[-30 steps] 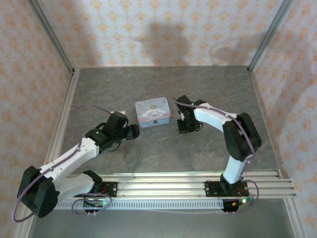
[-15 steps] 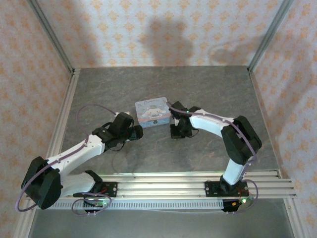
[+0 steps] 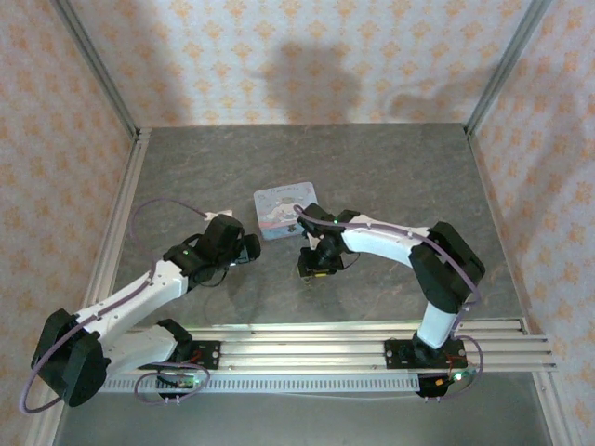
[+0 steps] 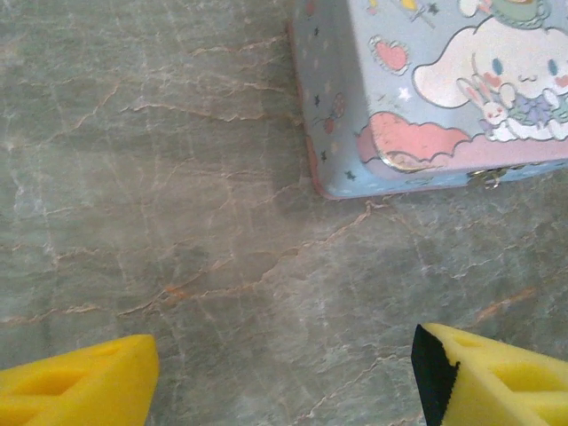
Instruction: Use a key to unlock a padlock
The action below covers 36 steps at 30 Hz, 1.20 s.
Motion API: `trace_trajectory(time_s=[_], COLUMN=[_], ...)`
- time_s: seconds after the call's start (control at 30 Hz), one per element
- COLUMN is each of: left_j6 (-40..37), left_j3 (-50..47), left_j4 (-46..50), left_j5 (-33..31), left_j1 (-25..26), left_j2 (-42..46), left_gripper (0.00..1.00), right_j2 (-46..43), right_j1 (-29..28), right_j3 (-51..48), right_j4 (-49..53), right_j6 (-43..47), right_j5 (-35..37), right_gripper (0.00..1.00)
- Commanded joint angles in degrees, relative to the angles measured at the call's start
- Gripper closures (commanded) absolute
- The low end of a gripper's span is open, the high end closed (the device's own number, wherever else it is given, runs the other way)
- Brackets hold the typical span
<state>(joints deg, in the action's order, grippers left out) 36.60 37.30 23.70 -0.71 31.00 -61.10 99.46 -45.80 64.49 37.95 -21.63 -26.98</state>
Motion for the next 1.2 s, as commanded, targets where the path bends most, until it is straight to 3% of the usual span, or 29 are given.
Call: trace_trajectory(time_s=[0.0,0.13,0.23,0.3,0.37,0.6,0.7,0.77,0.9,1.0,1.17], left_j6=[-0.7,-3.7,-7.3,-10.1,-12.3,-21.5,-27.7,-30.1,-33.0,-35.1,-36.6], left_j3=[0.0,2.2,4.7,7.2,10.3,19.6,21.6,22.3,18.2,10.0,0.9], left_j4=[3.1,6.7,9.6,11.5,13.2,13.3,10.4,7.8,-3.6,-18.1,-31.3], left_j5=[-3.1,-3.2,-3.5,-3.8,-4.3,-5.1,-5.0,-5.5,-5.0,-3.0,-9.9], left_j1=[-1.2,-3.9,-6.9,-8.6,-10.5,-14.9,-16.4,-17.4,-19.3,-19.6,-19.7], left_j2=[1.6,3.2,4.8,5.2,5.0,-0.2,-4.3,-6.5,-7.7,-5.6,-5.5], left_gripper=[0.23,0.22,0.18,0.12,0.0,0.0,0.0,0.0,0.0,0.0,0.0], right_j2=[-4.7,-8.9,-13.3,-16.6,-19.7,-26.7,-27.9,-28.6,-33.8,-38.5,-36.2], right_j1=[1.1,3.3,6.6,9.2,11.6,14.8,17.2,20.4,26.7,29.2,33.5], right_j3=[3.4,5.2,5.8,5.7,5.2,0.3,-5.3,-9.4,-20.4,-32.2,-34.3], right_j4=[6.1,8.2,8.7,7.6,5.7,-5.1,-15.2,-22.2,-37.4,-55.7,-55.8], right_j6=[1.6,2.8,3.7,4.4,5.6,10.4,11.5,10.9,9.6,15.5,19.5], right_j5=[5.4,7.5,11.7,15.3,19.6,44.3,58.9,63.2,60.6,58.6,55.7], right_gripper=[0.52,0.44,0.31,0.26,0.23,0.0,0.0,0.0,0.0,0.0,0.0])
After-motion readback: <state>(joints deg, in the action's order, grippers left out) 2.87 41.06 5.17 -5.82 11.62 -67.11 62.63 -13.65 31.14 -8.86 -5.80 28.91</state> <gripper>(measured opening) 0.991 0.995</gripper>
